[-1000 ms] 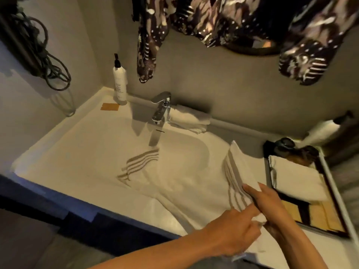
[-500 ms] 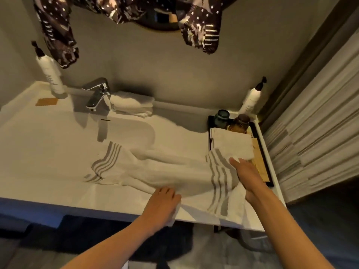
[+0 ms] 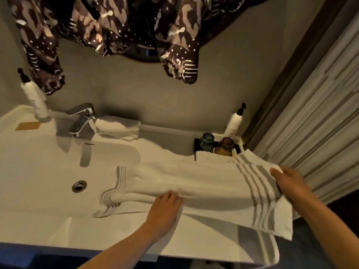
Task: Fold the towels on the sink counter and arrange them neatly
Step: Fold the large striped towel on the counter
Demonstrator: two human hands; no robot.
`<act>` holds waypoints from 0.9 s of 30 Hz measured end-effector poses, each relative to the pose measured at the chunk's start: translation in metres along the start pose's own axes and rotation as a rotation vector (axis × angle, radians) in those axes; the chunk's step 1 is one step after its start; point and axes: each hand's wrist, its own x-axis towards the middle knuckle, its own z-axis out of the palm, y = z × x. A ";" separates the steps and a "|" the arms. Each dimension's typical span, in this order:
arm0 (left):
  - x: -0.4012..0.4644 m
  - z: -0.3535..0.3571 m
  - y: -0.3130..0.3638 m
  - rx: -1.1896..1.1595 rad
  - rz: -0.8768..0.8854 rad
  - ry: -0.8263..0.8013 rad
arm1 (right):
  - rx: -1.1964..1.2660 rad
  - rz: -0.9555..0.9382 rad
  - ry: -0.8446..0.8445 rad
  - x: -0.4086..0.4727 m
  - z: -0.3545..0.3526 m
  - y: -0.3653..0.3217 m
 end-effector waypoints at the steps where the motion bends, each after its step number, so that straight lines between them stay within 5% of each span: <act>1: 0.006 0.010 -0.003 0.003 -0.019 -0.001 | 0.025 0.046 -0.006 0.004 0.002 0.011; 6: 0.021 0.016 -0.022 -0.032 0.023 0.177 | 0.292 0.162 0.059 0.033 0.016 0.012; 11: 0.041 -0.094 -0.030 -0.413 -0.197 0.293 | 0.326 -0.028 0.102 0.059 0.020 -0.044; 13: 0.040 -0.130 -0.031 -0.396 -0.126 0.291 | 0.283 -0.091 0.187 0.064 0.012 -0.058; 16: 0.012 -0.130 -0.016 -0.360 0.079 0.022 | -0.027 -0.042 0.276 0.068 0.000 -0.036; 20: -0.025 -0.064 0.012 -0.365 0.221 -0.529 | -0.494 0.045 0.118 0.052 0.000 0.026; 22: -0.028 -0.033 0.020 -0.416 0.191 -0.678 | -0.584 0.031 0.050 0.044 0.007 0.046; 24: -0.029 -0.016 0.019 -0.555 0.095 -0.533 | -0.643 0.027 0.008 0.041 0.010 0.058; 27: -0.030 -0.007 -0.009 -0.632 -0.130 -0.078 | -0.741 -0.009 0.001 0.043 0.007 0.064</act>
